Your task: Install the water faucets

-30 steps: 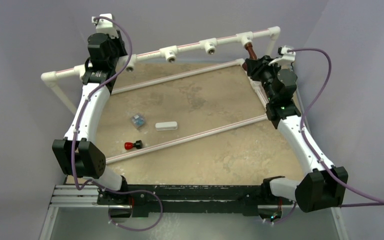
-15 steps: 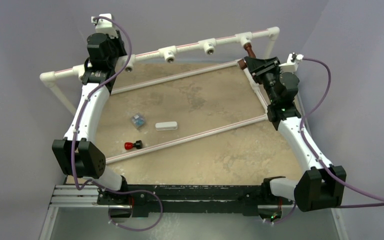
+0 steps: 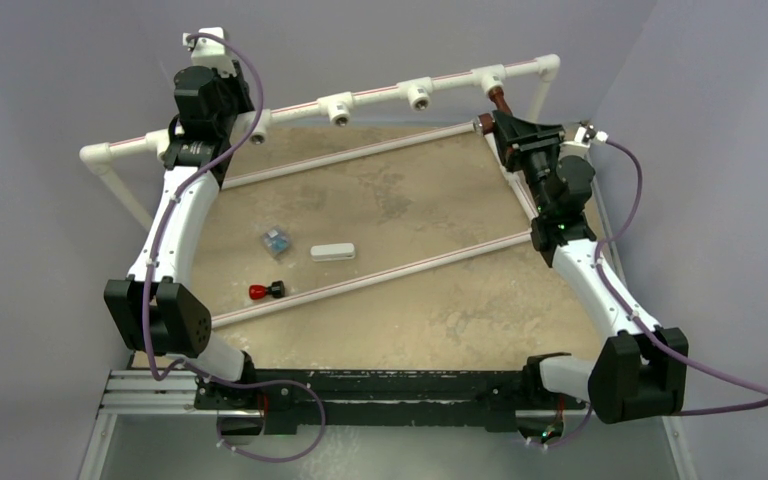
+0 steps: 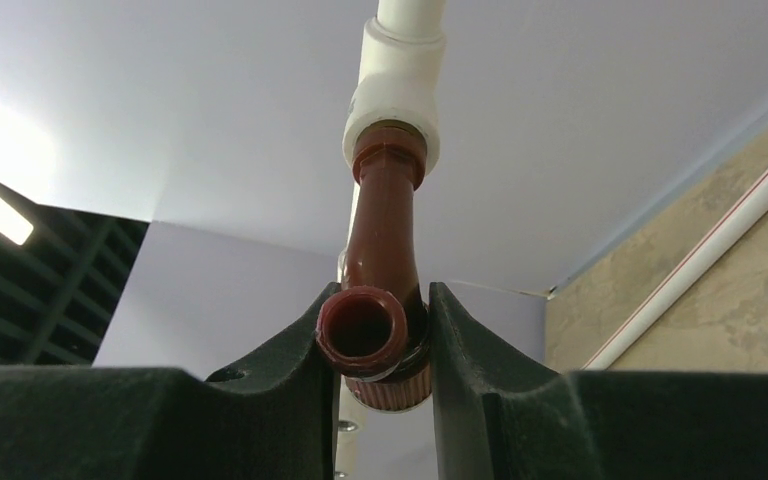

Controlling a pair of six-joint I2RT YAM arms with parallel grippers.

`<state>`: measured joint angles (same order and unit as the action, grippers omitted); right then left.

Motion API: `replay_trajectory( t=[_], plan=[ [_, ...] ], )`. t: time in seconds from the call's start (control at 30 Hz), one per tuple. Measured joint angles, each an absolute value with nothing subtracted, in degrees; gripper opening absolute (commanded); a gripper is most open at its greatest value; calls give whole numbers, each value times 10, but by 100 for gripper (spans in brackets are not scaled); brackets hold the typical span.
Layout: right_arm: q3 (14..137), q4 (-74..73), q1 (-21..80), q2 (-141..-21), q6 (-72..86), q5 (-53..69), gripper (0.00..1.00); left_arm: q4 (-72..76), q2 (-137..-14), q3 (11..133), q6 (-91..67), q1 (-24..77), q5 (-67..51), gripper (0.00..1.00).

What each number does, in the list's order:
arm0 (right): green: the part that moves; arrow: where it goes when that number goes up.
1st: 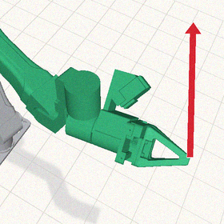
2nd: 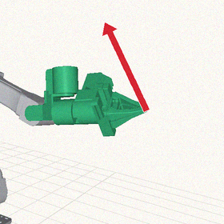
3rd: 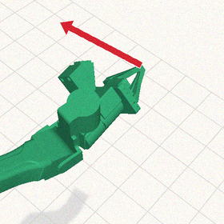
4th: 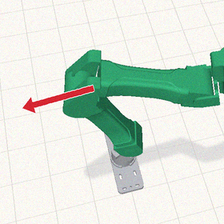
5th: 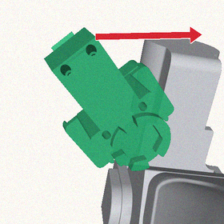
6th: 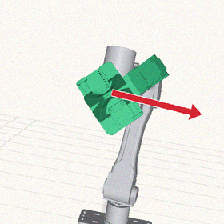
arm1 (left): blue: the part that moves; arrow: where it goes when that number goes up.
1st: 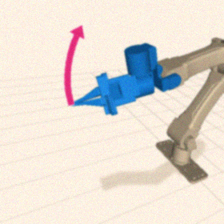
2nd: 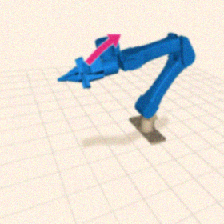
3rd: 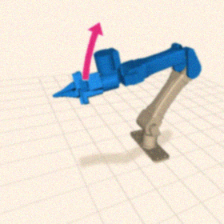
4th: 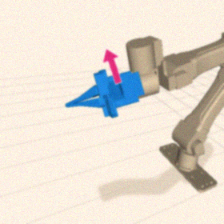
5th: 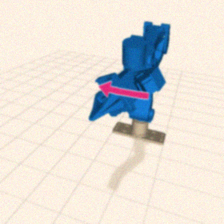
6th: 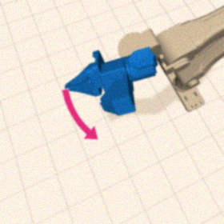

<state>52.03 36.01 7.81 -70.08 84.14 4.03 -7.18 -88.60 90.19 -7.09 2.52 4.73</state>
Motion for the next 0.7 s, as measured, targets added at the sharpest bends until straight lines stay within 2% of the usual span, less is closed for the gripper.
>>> replay_trajectory(
  t=[0.1,0.2,0.47,0.7],
  plan=[
    [520,359,78,-701,855,40,47,-72,-885,901,-71,25,47,28],
    [520,359,79,-695,860,39,63,-72,-885,901,-71,25,47,28],
    [524,316,83,-646,787,42,80,-74,-874,890,-71,27,41,28],
    [540,248,79,-613,684,71,85,-73,-873,889,-70,27,40,28]
  ],
)
